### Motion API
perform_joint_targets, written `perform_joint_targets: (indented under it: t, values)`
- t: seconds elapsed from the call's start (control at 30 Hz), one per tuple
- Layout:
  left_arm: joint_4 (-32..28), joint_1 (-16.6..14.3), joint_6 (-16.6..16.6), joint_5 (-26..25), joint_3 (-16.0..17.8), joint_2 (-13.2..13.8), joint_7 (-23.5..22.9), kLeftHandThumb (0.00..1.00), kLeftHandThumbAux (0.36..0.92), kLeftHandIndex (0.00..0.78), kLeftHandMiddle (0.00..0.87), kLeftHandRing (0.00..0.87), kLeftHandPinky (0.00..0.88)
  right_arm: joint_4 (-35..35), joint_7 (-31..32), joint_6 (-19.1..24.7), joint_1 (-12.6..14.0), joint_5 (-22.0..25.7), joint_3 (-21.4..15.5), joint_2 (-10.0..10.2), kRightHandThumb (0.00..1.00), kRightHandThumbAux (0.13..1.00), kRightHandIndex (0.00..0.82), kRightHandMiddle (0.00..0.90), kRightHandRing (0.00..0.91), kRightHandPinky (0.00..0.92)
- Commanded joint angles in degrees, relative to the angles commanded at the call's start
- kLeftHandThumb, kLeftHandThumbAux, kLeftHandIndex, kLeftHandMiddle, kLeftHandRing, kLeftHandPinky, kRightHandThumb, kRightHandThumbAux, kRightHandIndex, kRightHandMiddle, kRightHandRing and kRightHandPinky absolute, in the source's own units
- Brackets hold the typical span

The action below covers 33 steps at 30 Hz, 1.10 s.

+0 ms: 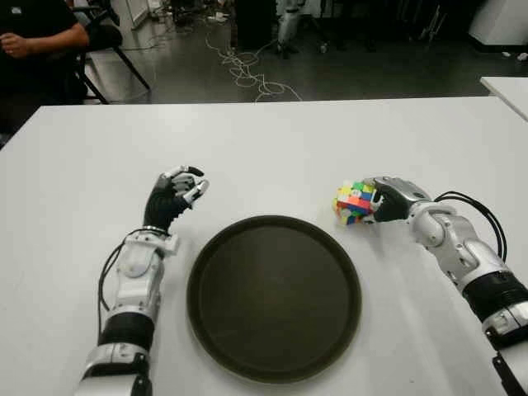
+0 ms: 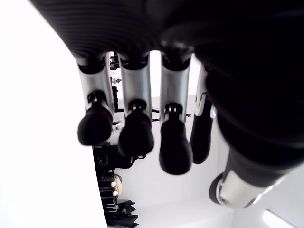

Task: Pick up the Rubik's Cube and put it in the plate

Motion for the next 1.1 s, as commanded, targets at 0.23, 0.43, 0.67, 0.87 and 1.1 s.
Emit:
perform_joint_targets:
  t: [0.23, 0.43, 0.67, 0.87, 1.1]
  values:
    - [0.0, 0.0, 0.0, 0.1, 0.0, 0.0, 0.3, 0.689, 0.717, 0.435, 0.764, 0.766, 0.738, 0.2, -1.0, -0.1, -0.1, 0.1, -0.1, 0.2, 0.69, 0.74, 0.408, 0.412, 0.427, 0.352]
    - [0.0, 0.0, 0.1, 0.4, 0.0, 0.1, 0.7, 0.689, 0.717, 0.435, 0.762, 0.766, 0.738, 0.4, -3.0, -0.7, 0.1, 0.7, -0.8, 0.8, 0.689, 0.74, 0.409, 0.418, 0.434, 0.379]
    - [0.2, 0.0, 0.4, 0.6, -0.1, 0.2, 0.9, 0.689, 0.717, 0.434, 0.759, 0.765, 0.738, -0.1, -4.9, -0.8, 0.5, 1.5, -1.7, 1.5, 0.689, 0.74, 0.412, 0.441, 0.451, 0.433]
    - [0.2, 0.0, 0.2, 0.6, -0.1, 0.2, 1.1, 0.689, 0.717, 0.434, 0.757, 0.763, 0.734, -1.5, -8.3, -1.1, 1.4, 2.1, -3.4, 2.4, 0.69, 0.74, 0.413, 0.469, 0.472, 0.46]
    - [0.3, 0.0, 0.2, 0.7, -0.1, 0.2, 1.3, 0.69, 0.717, 0.434, 0.754, 0.76, 0.731, -2.7, -13.8, -2.4, 2.7, 3.3, -5.6, 4.2, 0.693, 0.739, 0.414, 0.498, 0.5, 0.501]
